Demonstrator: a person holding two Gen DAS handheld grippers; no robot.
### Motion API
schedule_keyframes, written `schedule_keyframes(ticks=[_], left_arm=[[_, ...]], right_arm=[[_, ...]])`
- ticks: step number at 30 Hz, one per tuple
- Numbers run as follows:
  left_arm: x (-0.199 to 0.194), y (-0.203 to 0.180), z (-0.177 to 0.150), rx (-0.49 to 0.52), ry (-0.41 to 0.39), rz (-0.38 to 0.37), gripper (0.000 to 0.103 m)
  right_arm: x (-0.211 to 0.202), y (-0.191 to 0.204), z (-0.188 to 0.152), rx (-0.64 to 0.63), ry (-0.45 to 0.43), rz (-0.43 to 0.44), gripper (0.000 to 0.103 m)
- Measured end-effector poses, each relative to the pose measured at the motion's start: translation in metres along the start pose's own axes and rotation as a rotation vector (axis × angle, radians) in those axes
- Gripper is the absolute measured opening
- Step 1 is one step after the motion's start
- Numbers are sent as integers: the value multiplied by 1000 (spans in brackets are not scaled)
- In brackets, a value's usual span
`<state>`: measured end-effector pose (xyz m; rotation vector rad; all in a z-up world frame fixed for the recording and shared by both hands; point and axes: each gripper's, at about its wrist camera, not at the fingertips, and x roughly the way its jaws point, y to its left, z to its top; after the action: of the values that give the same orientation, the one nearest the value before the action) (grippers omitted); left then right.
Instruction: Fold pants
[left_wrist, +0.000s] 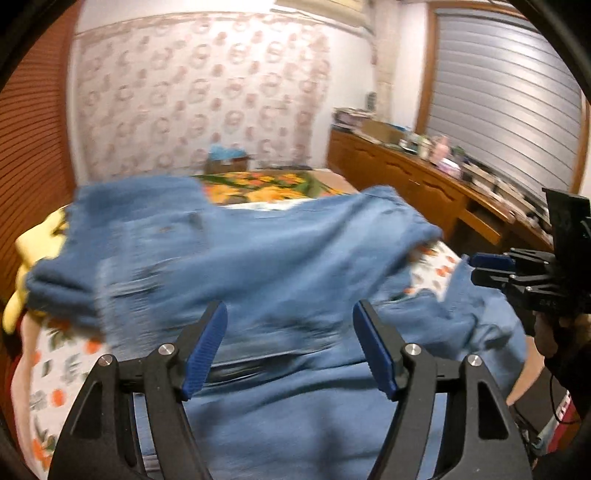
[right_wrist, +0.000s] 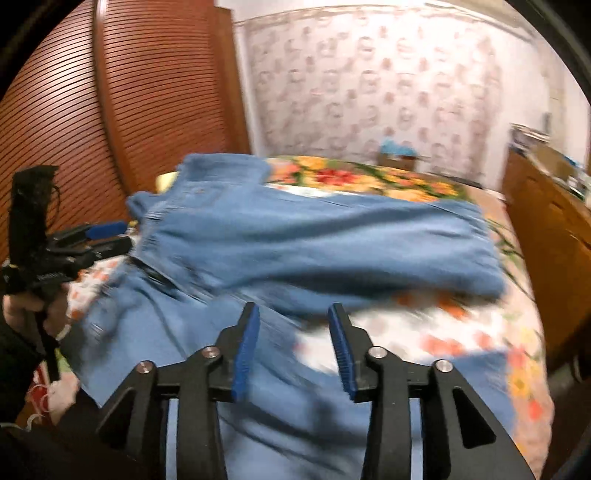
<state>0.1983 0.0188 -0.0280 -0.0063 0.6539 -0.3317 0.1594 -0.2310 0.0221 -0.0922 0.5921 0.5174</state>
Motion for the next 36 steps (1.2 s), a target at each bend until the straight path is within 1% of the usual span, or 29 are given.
schedule_keyframes(ticks=[2, 4, 7, 11, 12, 14, 16, 17, 18, 22, 25, 27, 30, 34, 36], left_arm=[[10, -18, 4, 31, 18, -33, 71], [22, -37, 9, 62, 37, -60, 71], [38, -62, 13, 98, 62, -97, 71], [57, -86, 17, 133, 103, -142, 70], [62, -92, 17, 141, 118, -159, 69], [67, -99, 17, 151, 143, -187, 61], [74, -104, 16, 152, 171, -208, 56], [77, -106, 16, 156, 182, -208, 53], [79, -109, 14, 160, 194, -206, 53], [86, -112, 5, 177, 236, -202, 52], [87, -112, -2, 181, 246, -195, 52], [88, -112, -3, 183, 244, -186, 48], [86, -112, -6, 185, 238, -175, 29], [82, -111, -4, 174, 208, -167, 17], [78, -108, 0, 146, 180, -171, 15]], right_arm=[[-16, -20, -15, 26, 2, -55, 53], [-29, -38, -27, 54, 3, -95, 55], [-44, -64, -43, 100, 2, -146, 55], [-50, -92, -53, 156, 0, -181, 55], [-50, -97, -54, 166, 0, -182, 55], [-45, -105, -56, 179, 7, -186, 55], [-38, -113, -57, 197, 15, -184, 55], [-24, -112, -51, 209, 24, -179, 55], [-22, -113, -49, 221, 29, -175, 55], [-9, -135, -44, 261, 40, -135, 55], [-2, -144, -42, 283, 47, -96, 55], [2, -150, -41, 285, 46, -80, 55], [1, -153, -40, 284, 43, -62, 55], [1, -152, -48, 270, 53, -50, 55], [1, -148, -50, 257, 67, -58, 55]])
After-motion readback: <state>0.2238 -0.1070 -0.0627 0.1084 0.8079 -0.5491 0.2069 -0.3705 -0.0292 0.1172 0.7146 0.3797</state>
